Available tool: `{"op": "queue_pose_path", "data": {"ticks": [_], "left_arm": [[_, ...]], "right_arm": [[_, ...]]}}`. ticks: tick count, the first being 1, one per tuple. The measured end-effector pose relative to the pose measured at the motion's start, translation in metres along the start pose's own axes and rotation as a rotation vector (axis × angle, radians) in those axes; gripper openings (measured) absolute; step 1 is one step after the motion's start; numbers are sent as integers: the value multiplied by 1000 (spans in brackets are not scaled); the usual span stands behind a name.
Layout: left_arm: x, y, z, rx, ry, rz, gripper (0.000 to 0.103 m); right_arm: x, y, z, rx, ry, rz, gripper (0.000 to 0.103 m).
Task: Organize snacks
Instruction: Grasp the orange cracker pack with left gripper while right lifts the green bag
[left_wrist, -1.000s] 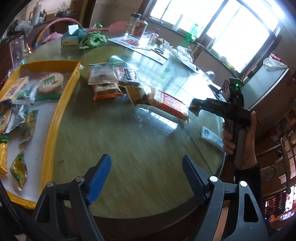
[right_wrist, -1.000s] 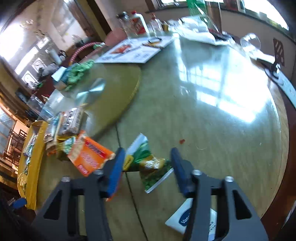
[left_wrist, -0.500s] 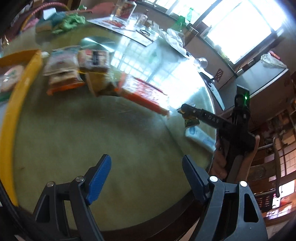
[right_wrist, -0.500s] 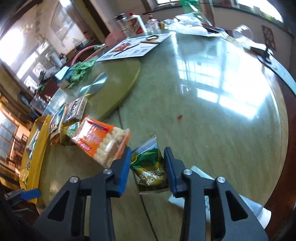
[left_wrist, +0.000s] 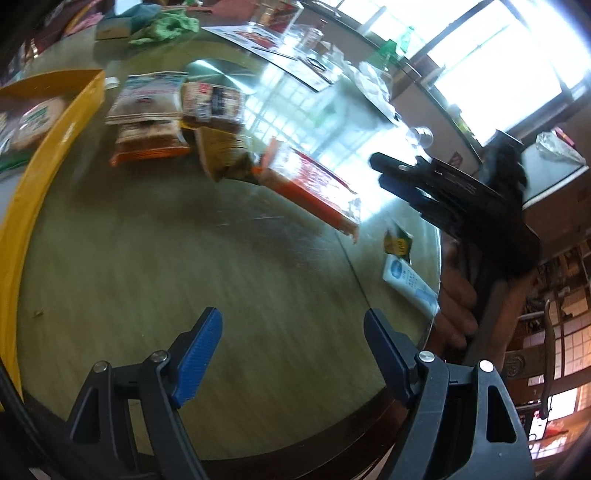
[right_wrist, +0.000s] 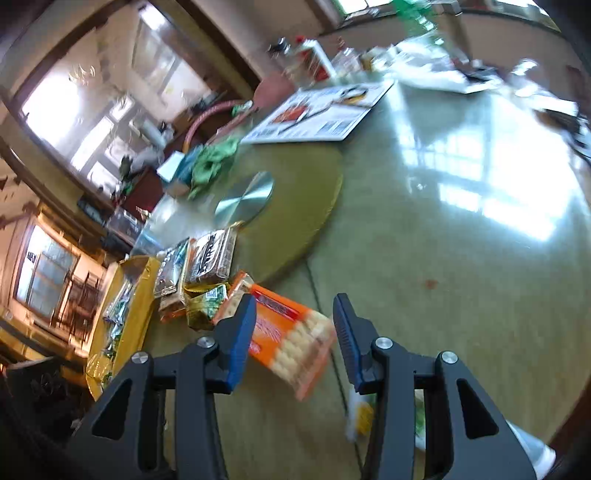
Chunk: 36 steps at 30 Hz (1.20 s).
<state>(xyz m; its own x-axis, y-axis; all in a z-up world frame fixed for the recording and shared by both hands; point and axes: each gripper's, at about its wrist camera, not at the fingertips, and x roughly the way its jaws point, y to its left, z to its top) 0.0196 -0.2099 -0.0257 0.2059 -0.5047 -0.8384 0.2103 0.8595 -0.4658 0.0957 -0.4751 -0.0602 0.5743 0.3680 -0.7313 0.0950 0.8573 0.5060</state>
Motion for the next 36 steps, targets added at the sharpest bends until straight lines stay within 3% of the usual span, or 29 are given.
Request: {"op": "queue_pose_path", "data": {"ticks": [7, 13, 15, 17, 19, 21, 25, 26, 30, 34, 36], "left_arm": [[-10, 20, 2, -53, -27, -8, 79], [-4, 24, 9, -68, -24, -6, 79], [1, 22, 12, -61, -21, 8, 79], [8, 19, 13, -49, -1, 19, 79], [14, 14, 18, -27, 2, 30, 79], [21, 6, 22, -6, -8, 74, 79], [36, -18, 27, 74, -22, 153, 80], [43, -24, 29, 112, -17, 174, 80], [67, -34, 32, 165, 6, 280, 80], [78, -40, 34, 213, -30, 388, 79], [79, -41, 34, 234, -38, 404, 76]], "right_arm": [[49, 16, 3, -66, 130, -56, 45], [33, 35, -38, -75, 151, 2, 47], [26, 45, -55, -82, 170, 66, 47], [10, 52, -69, -101, 150, 113, 47], [-14, 44, -76, -85, 83, 82, 47], [-40, 27, -80, -48, -8, -6, 50], [-75, -9, -83, 46, -113, -26, 72], [-82, -16, -82, 50, -139, -42, 73], [-78, -40, -73, 65, -131, -114, 73], [-62, -52, -67, 105, -100, -102, 73], [-57, -55, -65, 136, -77, -103, 73]]}}
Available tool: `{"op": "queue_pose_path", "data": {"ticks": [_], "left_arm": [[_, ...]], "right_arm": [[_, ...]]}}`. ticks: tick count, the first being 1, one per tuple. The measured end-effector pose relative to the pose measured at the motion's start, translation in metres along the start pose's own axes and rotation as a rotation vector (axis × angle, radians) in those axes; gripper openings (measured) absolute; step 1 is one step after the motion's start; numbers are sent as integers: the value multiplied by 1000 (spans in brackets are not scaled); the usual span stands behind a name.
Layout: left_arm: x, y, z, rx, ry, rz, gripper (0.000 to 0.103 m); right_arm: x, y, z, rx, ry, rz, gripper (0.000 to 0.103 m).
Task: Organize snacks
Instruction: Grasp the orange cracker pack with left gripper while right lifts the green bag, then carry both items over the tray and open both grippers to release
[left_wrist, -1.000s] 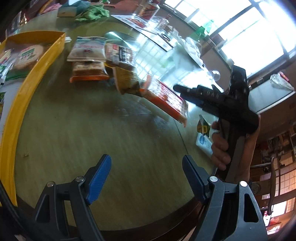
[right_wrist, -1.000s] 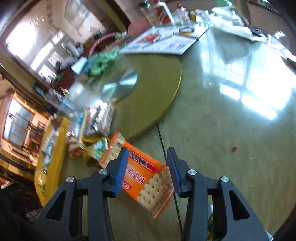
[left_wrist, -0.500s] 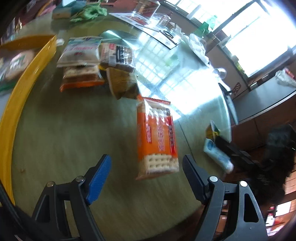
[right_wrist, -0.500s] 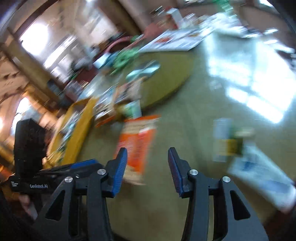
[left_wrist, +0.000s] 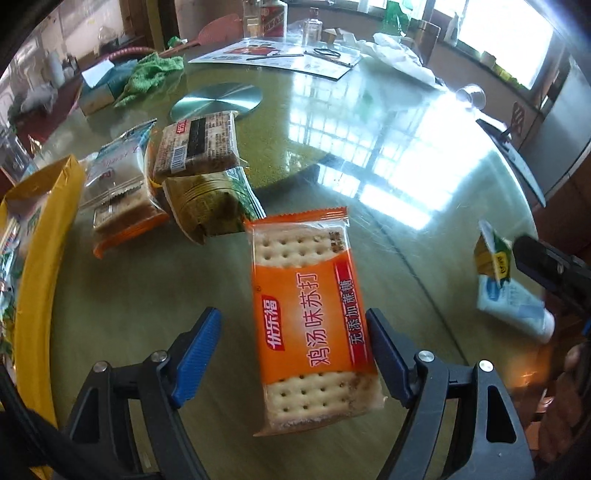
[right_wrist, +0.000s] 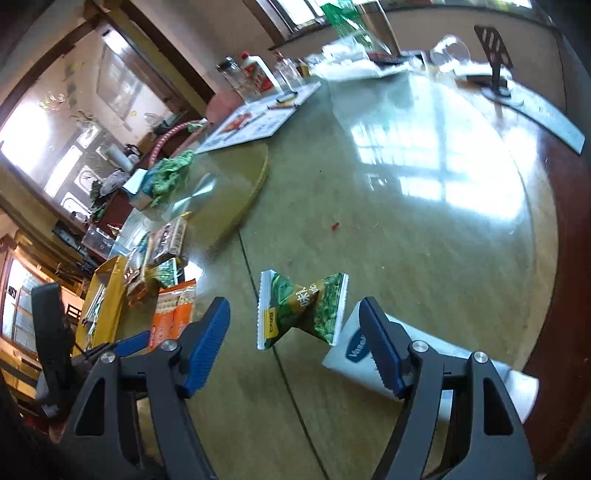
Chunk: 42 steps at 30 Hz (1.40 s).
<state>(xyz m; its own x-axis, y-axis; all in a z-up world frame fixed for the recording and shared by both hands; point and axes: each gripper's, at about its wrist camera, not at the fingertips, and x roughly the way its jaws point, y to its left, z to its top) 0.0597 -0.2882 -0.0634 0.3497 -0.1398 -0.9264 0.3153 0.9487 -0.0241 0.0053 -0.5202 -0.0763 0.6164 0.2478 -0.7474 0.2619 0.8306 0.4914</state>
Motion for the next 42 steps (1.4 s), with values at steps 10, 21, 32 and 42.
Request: {"op": "queue_pose_path", "data": {"ticks": [10, 21, 32, 42], "left_arm": [[-21, 14, -31, 108, -14, -5, 56], [-44, 52, -73, 107, 3, 2, 63], [-39, 54, -70, 121, -51, -6, 56], [-50, 91, -80, 1, -71, -160, 55]], "right_arm": [[23, 20, -9, -1, 15, -142, 73], [31, 14, 1, 119, 16, 0, 73], [36, 49, -23, 5, 45, -91, 48], [29, 89, -75, -75, 48, -28, 38]]}}
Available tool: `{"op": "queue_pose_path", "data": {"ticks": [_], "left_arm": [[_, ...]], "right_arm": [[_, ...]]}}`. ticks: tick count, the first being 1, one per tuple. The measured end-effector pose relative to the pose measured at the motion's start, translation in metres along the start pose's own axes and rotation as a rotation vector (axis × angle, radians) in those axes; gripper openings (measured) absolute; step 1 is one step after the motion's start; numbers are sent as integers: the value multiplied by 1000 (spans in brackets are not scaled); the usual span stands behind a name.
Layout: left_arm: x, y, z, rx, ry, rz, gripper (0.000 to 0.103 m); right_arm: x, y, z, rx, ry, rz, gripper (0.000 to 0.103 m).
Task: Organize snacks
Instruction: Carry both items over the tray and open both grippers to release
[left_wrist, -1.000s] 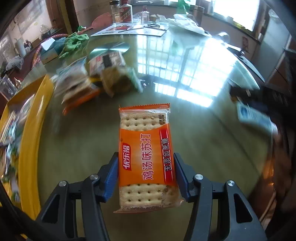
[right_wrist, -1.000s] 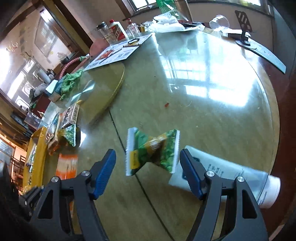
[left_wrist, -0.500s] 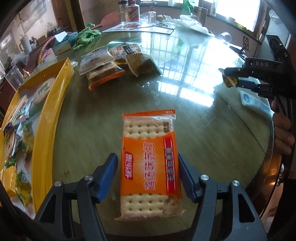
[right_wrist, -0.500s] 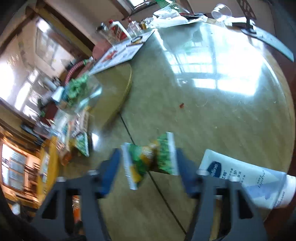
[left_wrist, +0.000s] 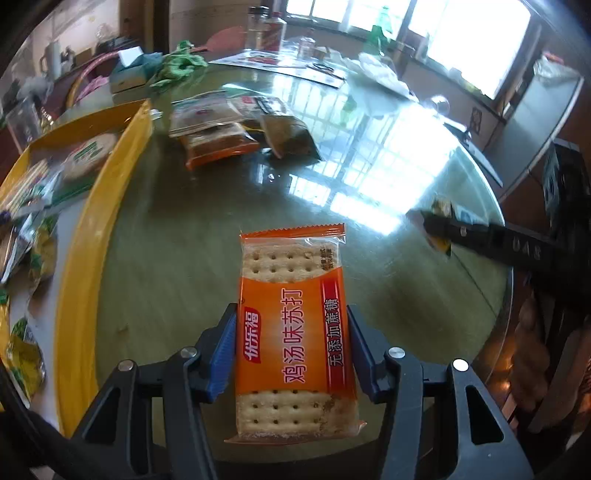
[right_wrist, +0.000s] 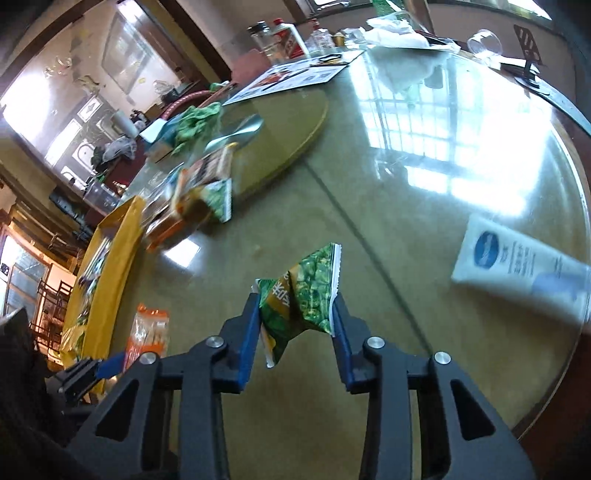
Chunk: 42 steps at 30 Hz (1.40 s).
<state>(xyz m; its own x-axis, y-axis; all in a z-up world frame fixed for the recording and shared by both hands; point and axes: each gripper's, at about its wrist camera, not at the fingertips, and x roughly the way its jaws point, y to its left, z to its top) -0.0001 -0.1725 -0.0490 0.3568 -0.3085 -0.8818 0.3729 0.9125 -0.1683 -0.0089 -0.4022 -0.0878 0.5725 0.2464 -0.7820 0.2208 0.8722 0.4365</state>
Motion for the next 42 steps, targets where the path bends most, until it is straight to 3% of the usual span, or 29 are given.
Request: {"op": "queue_pose_path", "data": {"ticks": [6, 12, 18, 22, 24, 35, 42], "left_arm": [[-33, 16, -2, -74, -60, -108, 55], [-97, 44, -7, -126, -183, -131, 55], [-136, 105, -18, -250, -258, -59, 55], [-136, 149, -21, -348, -258, 10, 55], [-133, 166, -24, -385, -254, 6, 55], [-100, 211, -15, -439, -180, 34, 56], [-88, 223, -13, -448, -153, 66, 56]], "right_arm": [[-17, 29, -15, -33, -18, 98, 38], [-38, 89, -22, -159, -37, 194, 38], [-29, 156, -27, -292, -17, 287, 38], [-6, 196, -22, -358, 10, 311, 38], [9, 217, -17, -385, 32, 320, 38], [94, 289, 11, -487, 117, 185, 38], [125, 308, 14, -514, 140, 128, 39]]}}
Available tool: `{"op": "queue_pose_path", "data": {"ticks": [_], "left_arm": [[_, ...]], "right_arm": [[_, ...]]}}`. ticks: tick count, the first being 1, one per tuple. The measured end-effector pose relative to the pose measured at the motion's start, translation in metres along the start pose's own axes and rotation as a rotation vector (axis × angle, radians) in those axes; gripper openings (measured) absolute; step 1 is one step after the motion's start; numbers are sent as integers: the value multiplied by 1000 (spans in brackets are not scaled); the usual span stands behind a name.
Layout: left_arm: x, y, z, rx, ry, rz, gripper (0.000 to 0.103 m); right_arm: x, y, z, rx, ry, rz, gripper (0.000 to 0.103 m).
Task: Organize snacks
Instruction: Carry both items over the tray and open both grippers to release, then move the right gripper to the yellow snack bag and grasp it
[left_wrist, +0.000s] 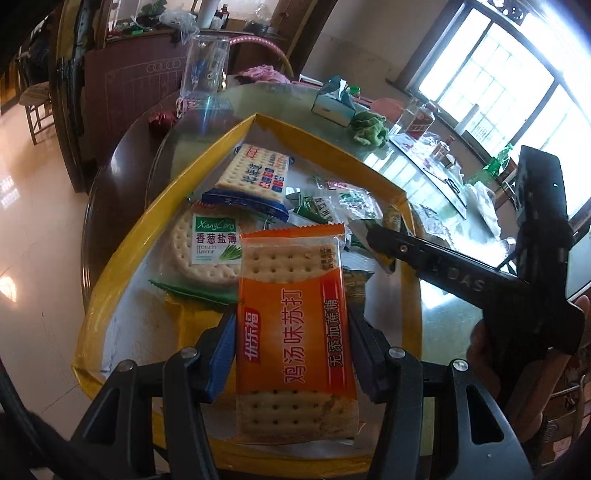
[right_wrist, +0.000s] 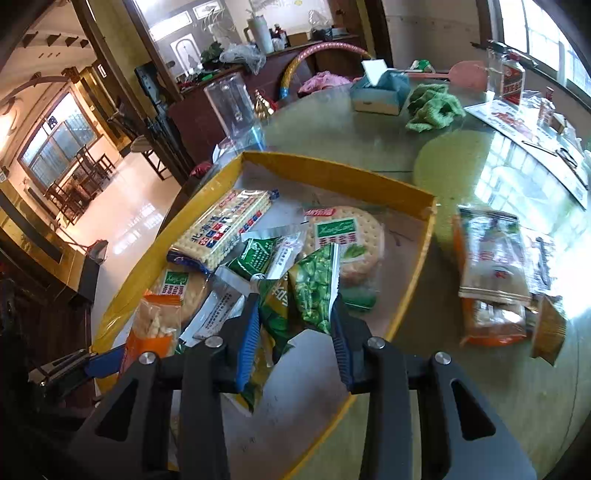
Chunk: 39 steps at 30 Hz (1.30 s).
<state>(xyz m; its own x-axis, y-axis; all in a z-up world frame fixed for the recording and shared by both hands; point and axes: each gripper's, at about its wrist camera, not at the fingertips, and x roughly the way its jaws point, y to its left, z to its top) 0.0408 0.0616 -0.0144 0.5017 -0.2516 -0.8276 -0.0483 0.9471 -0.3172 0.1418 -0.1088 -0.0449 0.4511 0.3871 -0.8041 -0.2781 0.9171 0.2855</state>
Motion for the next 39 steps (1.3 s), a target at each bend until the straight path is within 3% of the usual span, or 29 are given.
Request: {"op": "queue_pose_path", "data": {"ticks": [3, 9, 13, 17, 22, 30, 39], "left_arm": [[6, 3, -1, -13, 11, 4, 56], [6, 9, -1, -40, -7, 9, 57], [-2, 10, 0, -44, -35, 5, 64], [-15, 4, -2, -24, -106, 52, 72], [-28, -17, -10, 16, -127, -11, 75], [-28, -70, -20, 95, -92, -146, 78], [-20, -98, -28, 115, -51, -164, 78]], "right_arm": [[12, 0, 1, -4, 15, -27, 40], [19, -12, 2, 55, 16, -8, 52], [-1, -17, -1, 79, -29, 29, 65], [-30, -25, -10, 95, -87, 40, 66], [-65, -53, -28, 164, -136, 70, 68], [-114, -124, -63, 272, -184, -9, 69], [-105, -189, -66, 344, -131, -105, 69]]}}
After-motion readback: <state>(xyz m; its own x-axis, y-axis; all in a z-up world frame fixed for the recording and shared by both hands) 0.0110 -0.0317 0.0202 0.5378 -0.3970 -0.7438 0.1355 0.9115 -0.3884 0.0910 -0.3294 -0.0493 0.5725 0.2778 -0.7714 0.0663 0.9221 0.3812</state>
